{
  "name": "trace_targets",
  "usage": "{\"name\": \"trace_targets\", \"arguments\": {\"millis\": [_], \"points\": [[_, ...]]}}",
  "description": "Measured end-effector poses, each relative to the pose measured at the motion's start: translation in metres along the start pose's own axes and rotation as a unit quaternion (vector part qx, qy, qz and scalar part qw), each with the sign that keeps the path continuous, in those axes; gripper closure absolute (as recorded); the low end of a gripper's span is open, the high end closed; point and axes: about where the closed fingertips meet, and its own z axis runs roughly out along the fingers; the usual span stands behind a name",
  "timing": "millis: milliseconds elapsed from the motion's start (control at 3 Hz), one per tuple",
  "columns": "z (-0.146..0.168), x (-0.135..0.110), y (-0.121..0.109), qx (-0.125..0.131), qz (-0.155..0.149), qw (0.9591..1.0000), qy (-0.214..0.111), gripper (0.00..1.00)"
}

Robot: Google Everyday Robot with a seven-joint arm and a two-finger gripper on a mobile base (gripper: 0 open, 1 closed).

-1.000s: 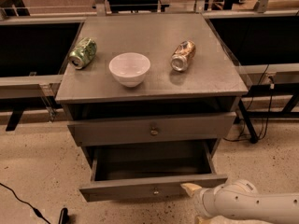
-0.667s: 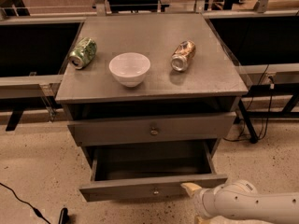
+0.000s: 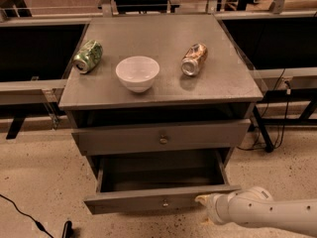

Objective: Close middle drawer

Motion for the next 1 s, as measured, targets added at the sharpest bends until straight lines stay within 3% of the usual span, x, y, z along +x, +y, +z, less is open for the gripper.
{"name": "trace_targets", "arguments": {"millis": [333,667,1000], "points": [[0.004,0.026,-0.029,0.021,0.012,0.9994,0.024,0.69],[0.006,0.032,-0.036,0.027,0.019,0.999,0.03,0.93],[0.005,0.041,-0.04,0.035,0.032,0.9982,0.038,1.0]]}}
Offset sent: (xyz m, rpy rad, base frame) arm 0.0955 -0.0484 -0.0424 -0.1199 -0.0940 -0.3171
